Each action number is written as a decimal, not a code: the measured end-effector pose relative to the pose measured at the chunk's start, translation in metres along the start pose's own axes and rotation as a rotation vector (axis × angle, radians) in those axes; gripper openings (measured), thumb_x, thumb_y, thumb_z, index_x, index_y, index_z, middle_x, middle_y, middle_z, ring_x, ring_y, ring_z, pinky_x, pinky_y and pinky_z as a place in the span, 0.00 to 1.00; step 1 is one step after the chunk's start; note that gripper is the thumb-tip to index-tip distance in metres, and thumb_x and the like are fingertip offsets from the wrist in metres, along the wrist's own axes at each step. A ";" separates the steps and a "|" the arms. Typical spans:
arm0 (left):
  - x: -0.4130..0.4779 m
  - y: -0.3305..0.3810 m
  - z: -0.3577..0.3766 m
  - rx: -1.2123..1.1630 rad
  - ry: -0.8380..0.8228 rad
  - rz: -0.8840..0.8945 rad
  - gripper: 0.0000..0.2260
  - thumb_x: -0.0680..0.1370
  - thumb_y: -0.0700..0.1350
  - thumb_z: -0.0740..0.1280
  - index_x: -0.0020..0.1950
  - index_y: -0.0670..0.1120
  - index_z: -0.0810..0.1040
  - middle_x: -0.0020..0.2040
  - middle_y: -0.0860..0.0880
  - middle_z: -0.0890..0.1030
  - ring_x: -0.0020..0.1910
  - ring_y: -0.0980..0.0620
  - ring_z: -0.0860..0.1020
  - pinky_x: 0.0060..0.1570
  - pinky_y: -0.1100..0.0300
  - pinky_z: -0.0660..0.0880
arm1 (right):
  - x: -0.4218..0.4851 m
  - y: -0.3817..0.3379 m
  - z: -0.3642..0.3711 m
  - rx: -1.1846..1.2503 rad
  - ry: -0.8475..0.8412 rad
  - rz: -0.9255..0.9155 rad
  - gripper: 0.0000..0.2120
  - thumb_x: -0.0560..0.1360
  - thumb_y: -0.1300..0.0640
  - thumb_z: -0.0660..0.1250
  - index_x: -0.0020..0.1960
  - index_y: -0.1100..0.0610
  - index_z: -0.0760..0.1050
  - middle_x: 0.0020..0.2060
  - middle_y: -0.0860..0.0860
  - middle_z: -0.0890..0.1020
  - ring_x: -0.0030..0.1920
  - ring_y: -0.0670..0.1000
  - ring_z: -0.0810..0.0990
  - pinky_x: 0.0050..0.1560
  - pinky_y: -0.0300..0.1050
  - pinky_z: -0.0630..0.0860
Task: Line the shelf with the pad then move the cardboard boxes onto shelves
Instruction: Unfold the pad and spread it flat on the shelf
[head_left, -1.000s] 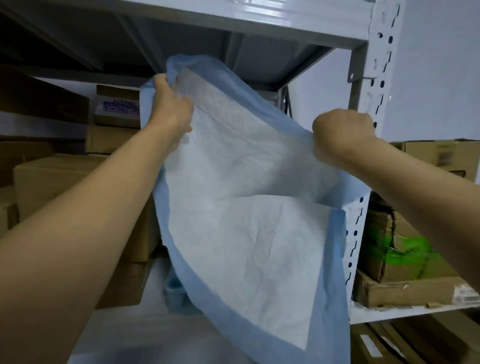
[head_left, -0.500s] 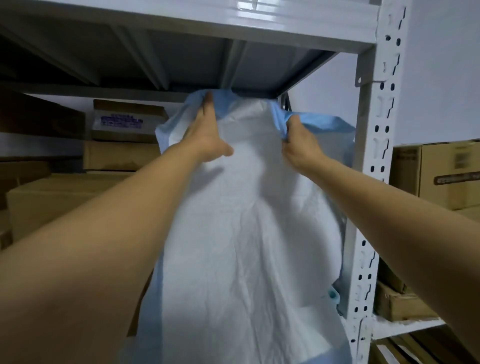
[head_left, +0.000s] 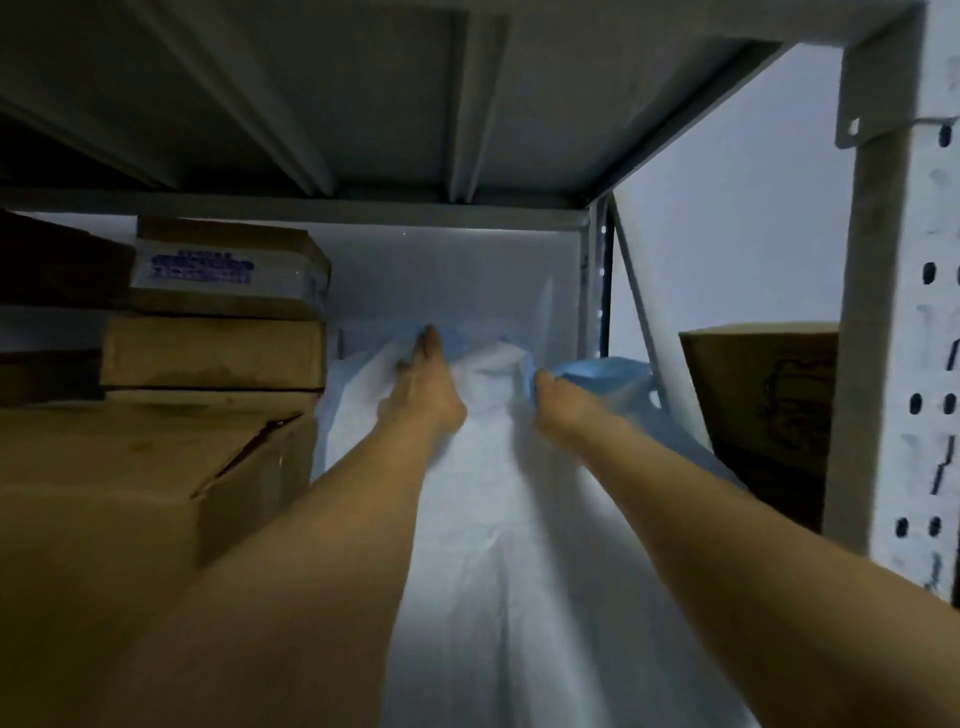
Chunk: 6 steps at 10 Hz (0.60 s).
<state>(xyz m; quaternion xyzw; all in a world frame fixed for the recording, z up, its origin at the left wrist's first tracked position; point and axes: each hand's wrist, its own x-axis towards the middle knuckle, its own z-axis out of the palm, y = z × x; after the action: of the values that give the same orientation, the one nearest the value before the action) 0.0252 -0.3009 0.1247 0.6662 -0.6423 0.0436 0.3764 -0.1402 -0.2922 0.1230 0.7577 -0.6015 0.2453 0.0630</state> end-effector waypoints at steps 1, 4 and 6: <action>0.006 -0.014 0.028 0.011 -0.033 -0.055 0.44 0.74 0.40 0.68 0.78 0.46 0.39 0.79 0.48 0.47 0.77 0.42 0.54 0.72 0.46 0.59 | 0.017 0.009 0.026 0.019 -0.008 0.030 0.15 0.79 0.62 0.54 0.65 0.61 0.66 0.59 0.62 0.76 0.58 0.62 0.76 0.55 0.52 0.72; 0.015 -0.077 0.091 0.144 -0.332 -0.338 0.39 0.75 0.44 0.60 0.76 0.62 0.37 0.79 0.45 0.41 0.76 0.38 0.56 0.70 0.38 0.60 | 0.045 0.030 0.099 0.118 -0.345 0.062 0.30 0.77 0.59 0.63 0.76 0.53 0.55 0.67 0.61 0.71 0.65 0.61 0.72 0.64 0.51 0.69; 0.011 -0.101 0.117 0.272 -0.446 -0.362 0.31 0.78 0.56 0.59 0.78 0.57 0.48 0.79 0.44 0.42 0.77 0.39 0.50 0.71 0.41 0.57 | 0.046 0.038 0.123 0.068 -0.527 0.051 0.29 0.78 0.51 0.63 0.75 0.57 0.59 0.69 0.55 0.68 0.68 0.56 0.69 0.57 0.41 0.69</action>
<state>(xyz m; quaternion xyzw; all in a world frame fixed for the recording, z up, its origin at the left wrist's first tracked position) 0.0670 -0.3860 0.0029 0.8070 -0.5684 -0.0856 0.1352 -0.1329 -0.3906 0.0287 0.7817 -0.6074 0.0614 -0.1276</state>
